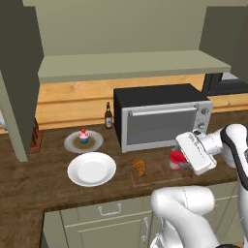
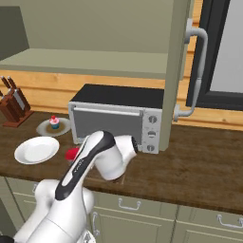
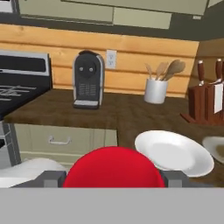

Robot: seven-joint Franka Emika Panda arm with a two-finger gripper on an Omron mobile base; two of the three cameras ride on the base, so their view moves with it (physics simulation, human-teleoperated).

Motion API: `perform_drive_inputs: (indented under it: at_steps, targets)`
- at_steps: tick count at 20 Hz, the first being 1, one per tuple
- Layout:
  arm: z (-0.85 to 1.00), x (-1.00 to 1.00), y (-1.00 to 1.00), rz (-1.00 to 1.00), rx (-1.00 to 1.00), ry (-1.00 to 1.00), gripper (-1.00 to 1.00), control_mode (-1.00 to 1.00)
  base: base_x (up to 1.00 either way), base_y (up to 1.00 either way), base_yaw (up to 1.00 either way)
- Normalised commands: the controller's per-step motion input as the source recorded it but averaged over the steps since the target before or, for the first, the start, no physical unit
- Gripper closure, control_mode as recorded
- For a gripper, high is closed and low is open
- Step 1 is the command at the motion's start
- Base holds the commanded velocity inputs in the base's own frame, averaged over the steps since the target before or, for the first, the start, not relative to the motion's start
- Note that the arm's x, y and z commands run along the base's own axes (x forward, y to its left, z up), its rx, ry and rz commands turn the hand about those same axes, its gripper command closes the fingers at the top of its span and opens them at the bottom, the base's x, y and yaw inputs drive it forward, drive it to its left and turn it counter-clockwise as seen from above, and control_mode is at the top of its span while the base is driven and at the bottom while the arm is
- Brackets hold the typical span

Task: From the different types of pastries on the counter, select a croissant and place it on the cutting board. Then retrieve a jar of jam from the cabinet and place it alongside the croissant on the cutting board.

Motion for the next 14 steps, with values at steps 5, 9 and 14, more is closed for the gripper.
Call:
perform_drive_inputs:
  at_steps: [5, 9, 14]
  targets:
    - [-0.55, 0.11, -0.46, -0.01, -0.13, 0.05, 1.0, -1.0, 0.0, 0.0, 0.0]
    - [-0.46, 0.38, 0.0, 0.0, -0.06, -0.19, 1.0, -1.0, 0.0, 0.0, 0.0]
    - [-0.28, 0.38, 0.0, -0.13, -0.04, -0.19, 1.0, -1.0, 0.0, 0.0, 0.0]
